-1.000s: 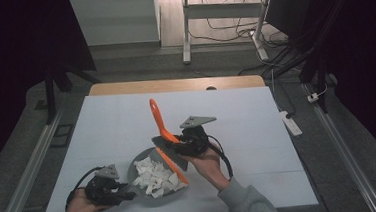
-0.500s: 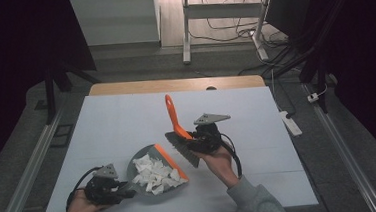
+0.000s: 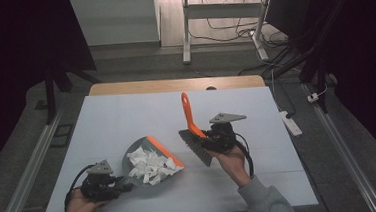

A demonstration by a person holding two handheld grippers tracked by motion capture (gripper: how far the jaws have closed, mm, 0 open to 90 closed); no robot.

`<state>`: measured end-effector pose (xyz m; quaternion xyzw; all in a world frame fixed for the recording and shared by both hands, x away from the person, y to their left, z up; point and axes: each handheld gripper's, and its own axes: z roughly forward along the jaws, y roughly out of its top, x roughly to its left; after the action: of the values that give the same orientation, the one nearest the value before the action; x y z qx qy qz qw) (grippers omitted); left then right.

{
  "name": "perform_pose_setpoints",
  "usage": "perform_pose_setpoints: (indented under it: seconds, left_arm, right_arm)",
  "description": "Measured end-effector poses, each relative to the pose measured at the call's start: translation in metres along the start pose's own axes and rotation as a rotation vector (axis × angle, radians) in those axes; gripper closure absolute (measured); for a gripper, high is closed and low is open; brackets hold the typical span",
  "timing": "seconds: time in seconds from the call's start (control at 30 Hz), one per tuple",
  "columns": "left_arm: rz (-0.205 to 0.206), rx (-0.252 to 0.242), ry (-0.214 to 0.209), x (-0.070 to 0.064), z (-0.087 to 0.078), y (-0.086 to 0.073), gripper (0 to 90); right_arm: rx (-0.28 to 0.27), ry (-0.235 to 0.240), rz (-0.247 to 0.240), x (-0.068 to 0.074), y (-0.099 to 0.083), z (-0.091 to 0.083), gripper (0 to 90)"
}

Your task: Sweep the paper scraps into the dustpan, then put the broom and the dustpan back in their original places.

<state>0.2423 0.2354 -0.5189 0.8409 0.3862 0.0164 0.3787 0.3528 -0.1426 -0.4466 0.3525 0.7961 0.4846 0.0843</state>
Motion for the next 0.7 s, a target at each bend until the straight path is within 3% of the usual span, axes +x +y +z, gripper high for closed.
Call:
perform_pose_setpoints:
  seconds: [0.4, 0.7]
  left_arm:
    - [-0.048, -0.061, 0.046, 0.000, -0.008, 0.001, 61.5]
    - [-0.107, -0.101, 0.089, 0.004, -0.012, 0.001, 61.5]
  right_arm:
    - [0.015, -0.026, 0.021, -0.017, -0.013, -0.018, 70.3]
    - [0.018, -0.021, 0.022, -0.020, -0.022, -0.031, 70.3]
